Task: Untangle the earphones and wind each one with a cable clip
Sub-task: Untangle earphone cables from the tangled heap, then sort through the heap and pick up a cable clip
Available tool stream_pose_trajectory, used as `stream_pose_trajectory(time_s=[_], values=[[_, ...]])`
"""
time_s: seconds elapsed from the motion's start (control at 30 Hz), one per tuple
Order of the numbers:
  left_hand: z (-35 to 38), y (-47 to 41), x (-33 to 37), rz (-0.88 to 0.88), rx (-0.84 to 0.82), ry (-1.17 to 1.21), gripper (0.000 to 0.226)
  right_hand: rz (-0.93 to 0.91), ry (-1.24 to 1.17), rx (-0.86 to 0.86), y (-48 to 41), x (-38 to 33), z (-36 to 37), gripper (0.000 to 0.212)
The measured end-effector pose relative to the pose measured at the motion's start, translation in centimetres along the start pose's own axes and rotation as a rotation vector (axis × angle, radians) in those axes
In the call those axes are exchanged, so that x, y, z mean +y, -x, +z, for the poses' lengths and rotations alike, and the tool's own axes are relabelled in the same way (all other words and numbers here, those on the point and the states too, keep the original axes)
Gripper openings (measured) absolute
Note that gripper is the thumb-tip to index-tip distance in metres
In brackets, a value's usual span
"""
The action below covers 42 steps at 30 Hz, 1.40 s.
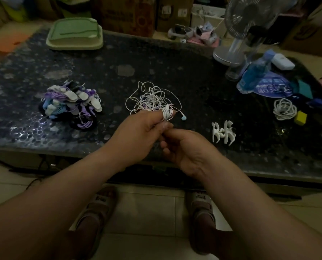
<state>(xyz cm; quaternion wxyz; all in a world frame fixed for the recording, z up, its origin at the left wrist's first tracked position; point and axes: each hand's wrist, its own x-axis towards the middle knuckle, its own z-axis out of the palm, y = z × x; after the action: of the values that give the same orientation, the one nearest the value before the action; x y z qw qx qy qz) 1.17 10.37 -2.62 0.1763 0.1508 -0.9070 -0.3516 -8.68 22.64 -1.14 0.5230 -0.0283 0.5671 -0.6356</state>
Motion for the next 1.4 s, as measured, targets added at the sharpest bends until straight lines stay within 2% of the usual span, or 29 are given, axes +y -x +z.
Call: stream_pose_trajectory(time_s=[0.1, 0.23, 0.3, 0.43, 0.6, 0.8, 0.93, 1.1, 1.17, 1.23, 1.3, 1.4], values=[[-0.1, -0.4, 0.1, -0.080, -0.016, 0.250, 0.022, 0.008, -0.053, -0.052, 0.3, -0.3, -0.1, 0.018], [-0.9, -1.1, 0.3, -0.330, -0.006, 0.744, 0.026, -0.060, 0.167, -0.058, 1.0, -1.5, -1.0, 0.026], [-1.5, -1.2, 0.5, -0.418, -0.043, 1.021, 0.028, -0.128, 0.232, 0.031, 1.1, -2.7, -1.9, 0.028], [-2.4, -1.0, 1.2, -0.422, -0.168, 1.235, 0.032, -0.260, 0.392, 0.292, 1.3, -5.7, -4.6, 0.027], [-2.2, -1.1, 1.0, -0.428, -0.219, 1.264, 0.033, -0.321, 0.645, 0.531, 1.4, -8.1, -8.9, 0.025], [-0.9, -2.1, 1.1, -0.456, -0.219, 1.241, 0.028, -0.292, 0.731, 0.649, 0.7, -8.6, -13.9, 0.026], [-0.5, -2.7, 1.2, -0.490, -0.188, 1.238, 0.019, -0.273, 0.909, 0.676, -0.3, -8.0, -15.8, 0.022], [-0.1, -3.3, 1.5, -0.510, -0.147, 1.241, 0.030, -0.297, 1.204, 0.647, -1.5, -7.5, -14.7, 0.014], [0.1, -3.5, 1.7, -0.499, -0.132, 1.227, 0.031, -0.247, 1.363, 0.611, -2.2, -7.0, -13.7, 0.010], [0.2, -3.6, 1.9, -0.494, -0.123, 1.197, 0.032, -0.141, 1.516, 0.598, -3.0, -6.4, -13.2, 0.017], [0.3, -3.7, 2.1, -0.492, -0.109, 1.167, 0.034, -0.050, 1.571, 0.604, -3.8, -5.9, -13.0, 0.030], [0.2, -3.7, 2.2, -0.525, -0.074, 1.176, 0.038, -0.072, 1.678, 0.620, -3.9, -5.7, -12.1, 0.042]])
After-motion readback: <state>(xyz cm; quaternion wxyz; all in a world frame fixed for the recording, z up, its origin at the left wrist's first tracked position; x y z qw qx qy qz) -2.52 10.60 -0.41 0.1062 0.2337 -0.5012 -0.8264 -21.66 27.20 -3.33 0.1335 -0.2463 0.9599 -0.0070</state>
